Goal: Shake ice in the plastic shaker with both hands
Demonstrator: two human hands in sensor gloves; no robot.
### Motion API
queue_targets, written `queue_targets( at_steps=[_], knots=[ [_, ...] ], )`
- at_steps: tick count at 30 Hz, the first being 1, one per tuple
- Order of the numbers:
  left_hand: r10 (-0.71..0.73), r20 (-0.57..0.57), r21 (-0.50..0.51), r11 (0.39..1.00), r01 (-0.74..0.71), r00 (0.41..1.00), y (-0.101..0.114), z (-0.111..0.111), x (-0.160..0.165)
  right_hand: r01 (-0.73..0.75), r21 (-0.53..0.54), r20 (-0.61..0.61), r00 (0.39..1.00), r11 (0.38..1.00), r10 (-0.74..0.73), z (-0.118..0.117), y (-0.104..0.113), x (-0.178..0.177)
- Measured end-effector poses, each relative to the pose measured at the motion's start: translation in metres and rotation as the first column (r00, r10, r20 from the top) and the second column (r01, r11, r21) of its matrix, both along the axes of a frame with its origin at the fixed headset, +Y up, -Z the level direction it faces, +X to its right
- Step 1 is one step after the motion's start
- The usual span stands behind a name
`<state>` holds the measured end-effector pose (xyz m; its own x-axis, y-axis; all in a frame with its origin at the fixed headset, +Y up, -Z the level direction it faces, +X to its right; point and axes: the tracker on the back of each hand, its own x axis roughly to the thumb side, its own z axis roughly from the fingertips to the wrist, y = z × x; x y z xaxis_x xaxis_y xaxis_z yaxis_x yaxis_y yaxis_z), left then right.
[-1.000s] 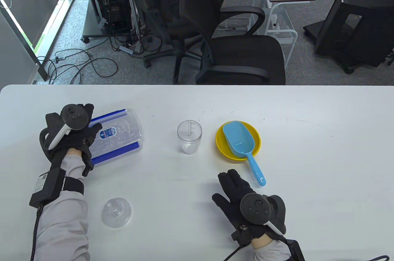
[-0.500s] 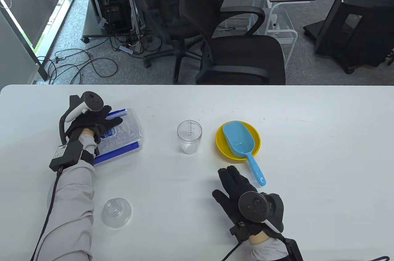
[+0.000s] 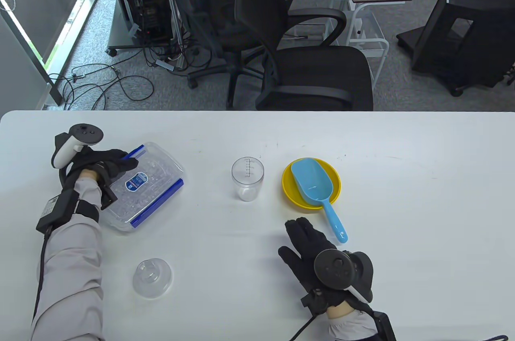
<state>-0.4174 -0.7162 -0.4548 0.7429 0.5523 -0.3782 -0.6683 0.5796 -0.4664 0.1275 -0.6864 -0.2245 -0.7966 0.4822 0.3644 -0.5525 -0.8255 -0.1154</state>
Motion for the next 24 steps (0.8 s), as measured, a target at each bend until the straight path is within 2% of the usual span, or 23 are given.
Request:
queue_targets(
  at_steps=[2, 5, 8, 10, 13, 17, 20, 24],
  knots=[
    [0.033, 0.013, 0.018, 0.999, -0.033, 0.999, 0.009, 0.006, 0.000, 0.000, 0.000, -0.005, 1.000, 1.000, 0.000, 0.000, 0.000, 0.000],
    [-0.001, 0.049, 0.071, 0.997, -0.002, 0.999, 0.020, 0.017, 0.004, -0.011, -0.010, -0.025, 1.000, 1.000, 0.011, 0.000, -0.001, -0.002],
    [0.029, 0.043, 0.115, 0.993, -0.033, 0.999, 0.023, 0.029, 0.004, -0.018, -0.010, -0.037, 0.999, 1.000, 0.018, 0.001, -0.001, -0.003],
    [0.088, -0.003, 0.176, 0.981, -0.086, 0.996, 0.021, 0.040, 0.002, -0.018, -0.009, -0.043, 0.999, 1.000, 0.017, 0.001, -0.001, -0.003],
    [0.088, -0.069, 0.261, 0.963, -0.067, 0.994, 0.022, 0.053, 0.001, -0.014, -0.010, -0.046, 0.999, 1.000, 0.014, 0.001, -0.001, -0.002],
    [0.107, -0.149, 0.311, 0.949, -0.056, 0.983, 0.028, 0.066, 0.002, -0.006, -0.012, -0.040, 0.999, 1.000, 0.005, 0.001, -0.002, 0.000],
    [0.164, -0.182, 0.350, 0.932, -0.092, 0.969, 0.039, 0.074, 0.001, 0.006, -0.011, -0.032, 0.999, 1.000, -0.006, 0.001, -0.001, 0.002],
    [0.256, -0.206, 0.397, 0.904, -0.159, 0.945, 0.071, 0.089, 0.004, 0.031, -0.018, -0.020, 0.999, 0.999, -0.031, 0.001, -0.001, 0.006]
  ],
)
